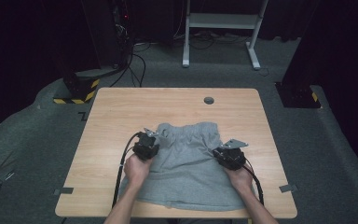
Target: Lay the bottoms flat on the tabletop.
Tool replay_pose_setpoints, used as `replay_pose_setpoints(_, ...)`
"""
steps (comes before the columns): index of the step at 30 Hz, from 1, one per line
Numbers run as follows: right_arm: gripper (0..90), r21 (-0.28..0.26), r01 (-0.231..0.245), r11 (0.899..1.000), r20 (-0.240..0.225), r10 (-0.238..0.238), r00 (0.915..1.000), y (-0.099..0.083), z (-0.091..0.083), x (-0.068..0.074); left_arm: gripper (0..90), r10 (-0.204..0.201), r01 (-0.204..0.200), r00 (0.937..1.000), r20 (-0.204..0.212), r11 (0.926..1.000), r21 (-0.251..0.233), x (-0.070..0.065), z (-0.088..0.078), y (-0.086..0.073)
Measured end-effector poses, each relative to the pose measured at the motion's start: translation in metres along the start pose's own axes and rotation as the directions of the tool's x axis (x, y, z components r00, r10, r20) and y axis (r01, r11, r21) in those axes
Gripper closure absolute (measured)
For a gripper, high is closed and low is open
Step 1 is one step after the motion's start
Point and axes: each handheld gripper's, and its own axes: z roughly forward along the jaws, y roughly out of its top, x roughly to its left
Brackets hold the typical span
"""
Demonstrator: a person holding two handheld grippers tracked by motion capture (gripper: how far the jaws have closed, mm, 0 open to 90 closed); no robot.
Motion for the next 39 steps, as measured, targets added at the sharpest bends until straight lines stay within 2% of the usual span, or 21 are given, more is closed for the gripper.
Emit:
replay_pose_setpoints(1, 79.9, 0.003, -0.008, 1.0, -0.01, 0.008, 0.9999, 0.002, -0.001, -0.002, 84.3, -0.014, 0.014, 0.999, -0.043, 0.9999, -0.008, 0.008, -0.004, -0.001)
replay_pose_setpoints(2, 81.7, 0.008, -0.008, 1.0, -0.003, 0.008, 1.0, 0.003, -0.002, -0.003, 84.3, -0.052, 0.051, 0.9941, -0.095, 0.9986, -0.014, 0.025, -0.009, -0.004)
replay_pose_setpoints(4, 82.2, 0.006, -0.013, 1.0, 0.004, 0.013, 0.9999, 0.006, -0.004, -0.005, 82.1, -0.074, 0.073, 0.9901, -0.12, 0.9973, -0.008, 0.033, -0.011, -0.008)
replay_pose_setpoints(5, 82.2, 0.006, -0.017, 1.0, 0.0, 0.017, 0.9999, 0.007, -0.003, -0.006, 74.6, -0.086, 0.083, 0.9889, -0.121, 0.9962, -0.028, 0.034, -0.012, -0.011)
replay_pose_setpoints(7, 81.2, -0.002, -0.026, 1.0, -0.016, 0.026, 0.9995, 0.011, -0.005, -0.006, 55.7, -0.083, 0.076, 0.993, -0.084, 0.994, -0.078, 0.026, -0.017, -0.016)
replay_pose_setpoints(9, 74.7, -0.029, -0.031, 0.999, -0.032, 0.03, 0.999, 0.013, -0.01, -0.006, 45.3, -0.032, 0.023, 0.9975, -0.064, 0.9904, -0.136, 0.012, -0.026, -0.023)
replay_pose_setpoints(11, 65.4, -0.063, -0.057, 0.996, -0.023, 0.056, 0.9982, 0.018, -0.019, -0.007, 41.1, 0.013, -0.017, 0.9997, -0.022, 0.9829, -0.183, -0.004, -0.034, -0.033)
replay_pose_setpoints(13, 58.9, -0.085, -0.088, 0.992, -0.017, 0.087, 0.9961, 0.021, -0.025, -0.012, 39.1, 0.027, -0.02, 0.9991, 0.031, 0.9809, -0.193, -0.011, -0.036, -0.041)
replay_pose_setpoints(15, 56.1, -0.084, -0.105, 0.991, -0.014, 0.104, 0.9945, 0.024, -0.028, -0.015, 38.5, 0.028, -0.016, 0.9979, 0.059, 0.9812, -0.192, -0.014, -0.034, -0.048)
replay_pose_setpoints(17, 50.1, -0.054, -0.149, 0.987, -0.012, 0.149, 0.9888, 0.028, -0.026, -0.023, 37.5, 0.021, -0.006, 0.9962, 0.085, 0.9849, -0.173, -0.015, -0.03, -0.06)
replay_pose_setpoints(18, 49.6, -0.012, -0.181, 0.983, -0.019, 0.181, 0.9833, 0.03, -0.018, -0.029, 37.1, 0.009, 0.005, 0.9959, 0.09, 0.9869, -0.161, -0.013, -0.026, -0.071)
replay_pose_setpoints(23, 49.7, 0.062, -0.208, 0.976, 0.0, 0.209, 0.978, 0.027, 0.003, -0.036, 36.0, -0.018, 0.038, 0.9931, 0.116, 0.9839, -0.175, -0.005, -0.023, -0.087)
replay_pose_setpoints(24, 56.9, 0.094, -0.213, 0.973, 0.013, 0.213, 0.9771, 0.024, 0.011, -0.037, 35.4, -0.02, 0.04, 0.9935, 0.112, 0.9828, -0.18, -0.006, -0.023, -0.088)
replay_pose_setpoints(25, 56.9, 0.094, -0.213, 0.973, 0.013, 0.213, 0.9771, 0.024, 0.011, -0.037, 35.2, -0.02, 0.04, 0.9935, 0.112, 0.9828, -0.18, -0.006, -0.023, -0.088)
replay_pose_setpoints(26, 76.4, 0.1, -0.193, 0.976, -0.002, 0.194, 0.981, 0.024, 0.011, -0.038, 34.9, 0.009, 0.006, 0.9962, 0.086, 0.9849, -0.173, -0.01, -0.022, -0.087)
replay_pose_setpoints(27, 81.7, 0.106, -0.179, 0.978, -0.001, 0.18, 0.9837, 0.025, 0.01, -0.037, 34.5, 0.021, -0.008, 0.9969, 0.076, 0.9855, -0.17, -0.012, -0.021, -0.086)
replay_pose_setpoints(31, 84.6, 0.098, -0.154, 0.983, 0.008, 0.154, 0.9881, 0.032, 0.002, -0.038, 33.3, 0.027, -0.014, 0.997, 0.073, 0.9856, -0.169, -0.012, -0.021, -0.086)
replay_pose_setpoints(34, 84.7, 0.057, -0.15, 0.987, 0.008, 0.15, 0.9886, 0.042, -0.007, -0.037, 32.8, 0.032, -0.021, 0.9975, 0.064, 0.9854, -0.169, -0.013, -0.021, -0.086)
replay_pose_setpoints(35, 84.6, 0.008, -0.133, 0.991, -0.009, 0.133, 0.9911, 0.056, -0.019, -0.031, 32.6, 0.031, -0.019, 0.9974, 0.065, 0.9855, -0.169, -0.013, -0.021, -0.086)
replay_pose_setpoints(37, 84.5, -0.024, -0.099, 0.995, -0.025, 0.099, 0.9948, 0.068, -0.029, -0.018, 32.5, 0.028, -0.017, 0.9974, 0.066, 0.9856, -0.168, -0.013, -0.021, -0.086)
replay_pose_setpoints(39, 84.4, -0.05, -0.014, 0.999, -0.025, 0.013, 0.9996, 0.079, -0.037, 0.0, 32.5, 0.03, -0.018, 0.9974, 0.065, 0.9857, -0.168, -0.013, -0.021, -0.086)
